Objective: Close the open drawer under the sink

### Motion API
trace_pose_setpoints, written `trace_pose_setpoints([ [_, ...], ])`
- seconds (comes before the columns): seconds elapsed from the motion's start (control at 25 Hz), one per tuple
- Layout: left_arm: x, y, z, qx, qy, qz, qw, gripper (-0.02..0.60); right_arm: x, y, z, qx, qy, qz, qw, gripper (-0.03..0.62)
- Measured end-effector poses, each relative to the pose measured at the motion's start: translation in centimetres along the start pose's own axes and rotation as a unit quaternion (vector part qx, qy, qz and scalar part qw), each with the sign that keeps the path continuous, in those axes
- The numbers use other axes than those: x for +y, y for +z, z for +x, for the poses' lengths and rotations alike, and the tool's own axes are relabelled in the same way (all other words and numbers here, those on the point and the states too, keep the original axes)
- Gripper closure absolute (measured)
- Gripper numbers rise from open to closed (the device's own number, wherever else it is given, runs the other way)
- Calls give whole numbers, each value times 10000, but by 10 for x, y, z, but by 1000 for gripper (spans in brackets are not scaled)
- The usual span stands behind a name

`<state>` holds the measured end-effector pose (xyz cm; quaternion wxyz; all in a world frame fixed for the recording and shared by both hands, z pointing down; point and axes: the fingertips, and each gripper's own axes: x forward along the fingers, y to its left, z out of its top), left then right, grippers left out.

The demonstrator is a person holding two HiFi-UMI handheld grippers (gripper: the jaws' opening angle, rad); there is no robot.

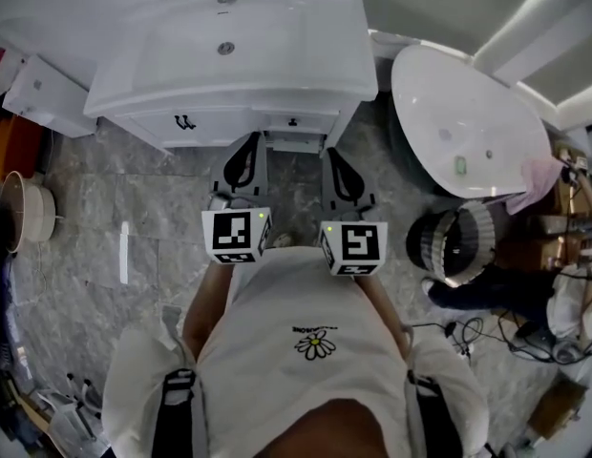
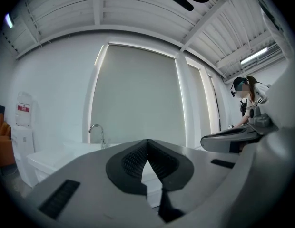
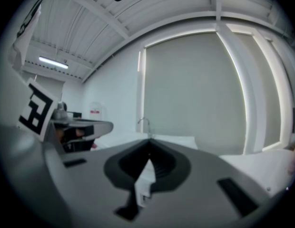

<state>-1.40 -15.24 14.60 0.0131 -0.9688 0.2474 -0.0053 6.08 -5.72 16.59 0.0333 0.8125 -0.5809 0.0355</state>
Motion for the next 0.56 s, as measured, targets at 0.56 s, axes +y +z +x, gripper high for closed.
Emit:
trace_pose_setpoints([
  [0.56, 6, -17, -13, 237, 85, -168, 9995, 561, 11, -3, -1, 162, 112, -32, 9998, 565],
])
